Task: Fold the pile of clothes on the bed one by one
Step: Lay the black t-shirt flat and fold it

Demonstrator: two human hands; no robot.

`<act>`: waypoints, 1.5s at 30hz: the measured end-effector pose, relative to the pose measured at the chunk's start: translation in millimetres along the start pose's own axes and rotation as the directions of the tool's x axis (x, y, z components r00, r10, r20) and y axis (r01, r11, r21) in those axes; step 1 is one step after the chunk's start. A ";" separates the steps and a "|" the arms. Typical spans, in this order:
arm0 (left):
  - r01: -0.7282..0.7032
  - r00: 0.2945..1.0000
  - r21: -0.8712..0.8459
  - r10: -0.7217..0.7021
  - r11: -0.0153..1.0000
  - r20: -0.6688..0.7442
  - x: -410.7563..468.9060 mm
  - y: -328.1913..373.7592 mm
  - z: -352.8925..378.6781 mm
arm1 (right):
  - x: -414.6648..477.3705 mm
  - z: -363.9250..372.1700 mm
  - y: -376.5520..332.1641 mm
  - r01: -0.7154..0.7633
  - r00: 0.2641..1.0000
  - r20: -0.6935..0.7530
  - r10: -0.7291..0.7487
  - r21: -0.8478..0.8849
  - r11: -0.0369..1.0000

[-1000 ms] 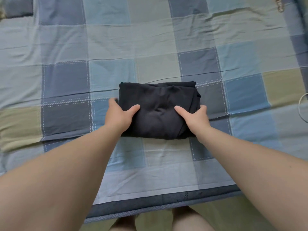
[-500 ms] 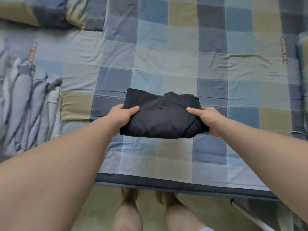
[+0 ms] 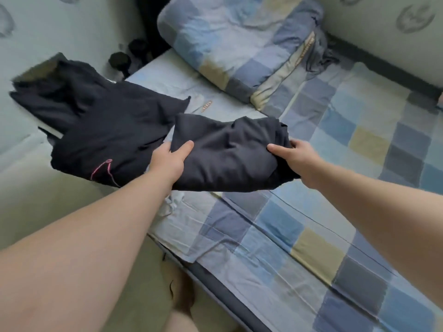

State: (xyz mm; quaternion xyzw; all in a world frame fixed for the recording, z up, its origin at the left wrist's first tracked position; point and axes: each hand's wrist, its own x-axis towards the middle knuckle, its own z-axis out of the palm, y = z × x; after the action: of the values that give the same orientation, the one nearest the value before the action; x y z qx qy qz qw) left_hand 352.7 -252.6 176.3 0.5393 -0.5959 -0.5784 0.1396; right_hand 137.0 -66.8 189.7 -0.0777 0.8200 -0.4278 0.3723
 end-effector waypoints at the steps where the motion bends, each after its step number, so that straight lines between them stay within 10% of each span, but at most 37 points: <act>1: -0.020 0.999 -0.017 0.019 1.000 -0.044 7.2 3.3 -18.5 | 6.6 17.5 -21.4 0.044 0.999 0.014 -0.044 -0.034 0.998; 9: 0.035 0.958 -0.168 -0.081 0.985 -0.276 83.1 -4.6 -152.5 | 77.2 182.7 -161.8 0.317 0.946 0.146 -0.290 -0.233 0.919; 17: 0.349 0.911 -0.051 -0.351 0.936 -0.218 141.8 -48.8 -204.2 | 147.2 322.0 -192.6 0.351 0.936 0.180 -0.301 -0.507 0.787; 20: 0.406 0.882 0.221 -0.317 0.887 -0.349 148.8 -60.4 -208.1 | 154.1 349.1 -183.7 0.320 0.943 0.161 -0.291 -0.676 0.664; 22: 0.323 0.870 0.495 -0.047 0.807 -0.490 149.1 -59.1 -208.2 | 150.6 356.3 -172.8 0.375 0.917 0.227 -0.327 -0.769 0.518; 27: -0.227 0.826 0.855 0.557 0.467 -0.085 168.0 -50.0 -199.4 | 122.9 365.1 -139.4 0.618 0.713 0.441 -0.545 -0.762 0.192; 33: -0.195 0.969 0.912 0.213 0.360 0.123 209.3 -78.4 -186.5 | 145.7 390.4 -102.4 0.549 0.787 0.446 -0.426 -0.821 0.155; 45: -0.144 0.981 0.909 0.179 0.392 0.078 230.1 -129.3 -171.0 | 171.1 419.2 -65.2 0.536 0.780 0.453 -0.431 -0.839 0.089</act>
State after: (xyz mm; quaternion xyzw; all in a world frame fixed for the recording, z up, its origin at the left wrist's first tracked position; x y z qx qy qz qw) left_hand 462.8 -497.4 12.3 0.4775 -0.8608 -0.1368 -0.1107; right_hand 286.7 -453.5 -3.4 -0.5649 0.8142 0.0494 0.1244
